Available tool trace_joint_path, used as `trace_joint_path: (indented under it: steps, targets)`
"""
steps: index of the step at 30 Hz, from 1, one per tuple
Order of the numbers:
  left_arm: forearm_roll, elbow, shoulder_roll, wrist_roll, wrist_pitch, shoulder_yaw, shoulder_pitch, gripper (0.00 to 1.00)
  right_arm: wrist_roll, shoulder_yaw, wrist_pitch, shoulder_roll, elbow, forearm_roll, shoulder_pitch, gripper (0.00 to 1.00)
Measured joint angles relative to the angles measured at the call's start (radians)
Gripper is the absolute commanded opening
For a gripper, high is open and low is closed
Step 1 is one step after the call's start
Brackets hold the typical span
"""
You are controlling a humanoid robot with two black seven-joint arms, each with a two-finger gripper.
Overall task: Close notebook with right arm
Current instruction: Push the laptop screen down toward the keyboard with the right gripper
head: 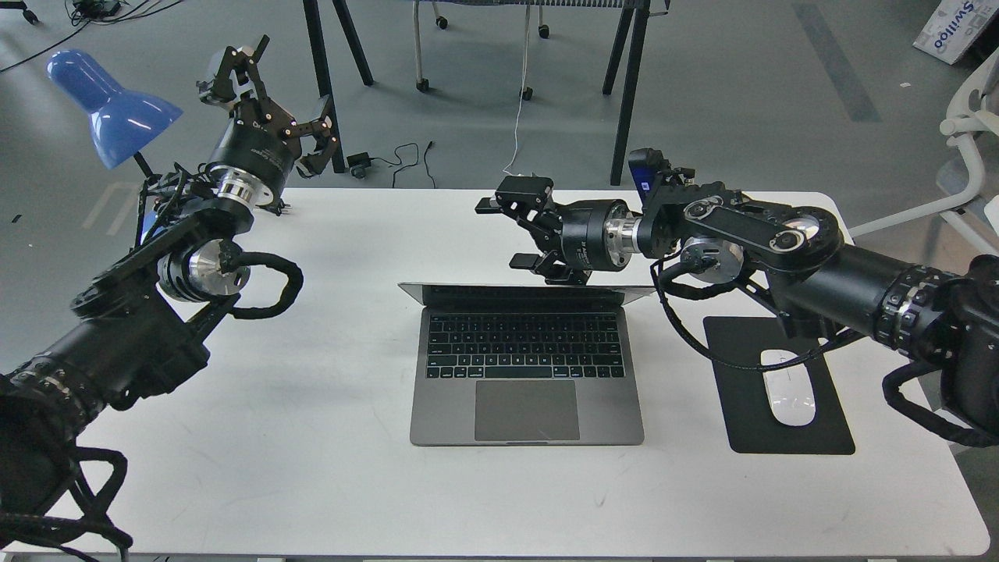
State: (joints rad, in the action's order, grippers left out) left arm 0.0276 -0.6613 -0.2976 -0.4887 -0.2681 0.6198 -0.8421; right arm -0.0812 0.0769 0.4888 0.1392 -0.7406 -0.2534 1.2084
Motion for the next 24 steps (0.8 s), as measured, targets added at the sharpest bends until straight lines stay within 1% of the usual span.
trace_joint_path:
  steps: [14,24]
  targets:
    - [0.000,0.000,0.000,0.000,0.000,-0.002,0.000,1.00,0.000,0.062,0.000,0.010,-0.100,-0.090,-0.010,1.00]
    - [0.000,0.000,0.000,0.000,0.000,-0.002,-0.001,1.00,0.002,0.092,0.000,0.007,-0.132,-0.136,-0.024,1.00]
